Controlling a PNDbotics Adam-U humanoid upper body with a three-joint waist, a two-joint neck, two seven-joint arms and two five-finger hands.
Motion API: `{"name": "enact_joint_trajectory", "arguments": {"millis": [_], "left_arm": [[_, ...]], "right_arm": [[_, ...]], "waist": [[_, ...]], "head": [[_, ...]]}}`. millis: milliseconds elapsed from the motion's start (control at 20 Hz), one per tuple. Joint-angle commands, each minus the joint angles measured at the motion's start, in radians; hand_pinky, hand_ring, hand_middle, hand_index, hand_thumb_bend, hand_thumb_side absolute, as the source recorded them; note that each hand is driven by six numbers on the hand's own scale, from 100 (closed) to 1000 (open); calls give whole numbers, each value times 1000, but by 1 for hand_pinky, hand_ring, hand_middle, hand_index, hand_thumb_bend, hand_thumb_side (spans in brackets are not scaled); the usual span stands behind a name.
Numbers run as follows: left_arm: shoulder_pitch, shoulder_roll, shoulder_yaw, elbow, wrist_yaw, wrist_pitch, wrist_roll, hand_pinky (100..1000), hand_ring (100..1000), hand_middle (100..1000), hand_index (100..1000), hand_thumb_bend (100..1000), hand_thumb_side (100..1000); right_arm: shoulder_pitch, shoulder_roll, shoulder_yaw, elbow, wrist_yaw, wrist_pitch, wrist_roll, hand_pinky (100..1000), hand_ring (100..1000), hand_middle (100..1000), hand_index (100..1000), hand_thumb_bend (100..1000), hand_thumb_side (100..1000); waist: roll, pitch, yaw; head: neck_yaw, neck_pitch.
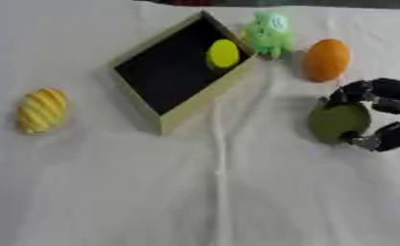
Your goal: Pick up objects on the table and place them in the box.
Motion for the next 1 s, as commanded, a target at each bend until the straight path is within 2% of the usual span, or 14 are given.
{"name": "enact_joint_trajectory", "arguments": {"millis": [50, 300, 450, 700, 1000], "left_arm": [[-12, 12, 2, -16, 5, 0, -4, 712, 742, 740, 850, 450, 430], [-11, 12, 1, -16, 6, 0, -5, 712, 742, 740, 850, 450, 431], [-12, 12, 2, -16, 6, 0, -5, 712, 743, 740, 850, 450, 430], [-11, 14, 3, -16, 5, -2, -3, 713, 744, 741, 849, 451, 429], [-11, 15, 3, -16, 3, -4, -2, 713, 744, 741, 849, 452, 427]], "right_arm": [[-6, -24, -11, -20, -33, 6, -16, 808, 771, 538, 669, 100, 100], [5, -27, -20, -74, -42, -14, -69, 754, 692, 427, 594, 100, 100], [14, -35, -29, -119, -42, -26, -113, 747, 688, 419, 590, 100, 100], [15, -54, -75, -238, -38, -38, -172, 738, 688, 419, 595, 100, 100], [-70, -51, -144, -355, -105, -49, -145, 735, 683, 405, 587, 100, 100]], "waist": [[3, -18, -2], [3, -18, -4], [3, -19, -5], [1, -21, -8], [-1, -25, -8]], "head": [[3, -7], [5, -6], [7, -5], [15, 1], [5, 9]]}}
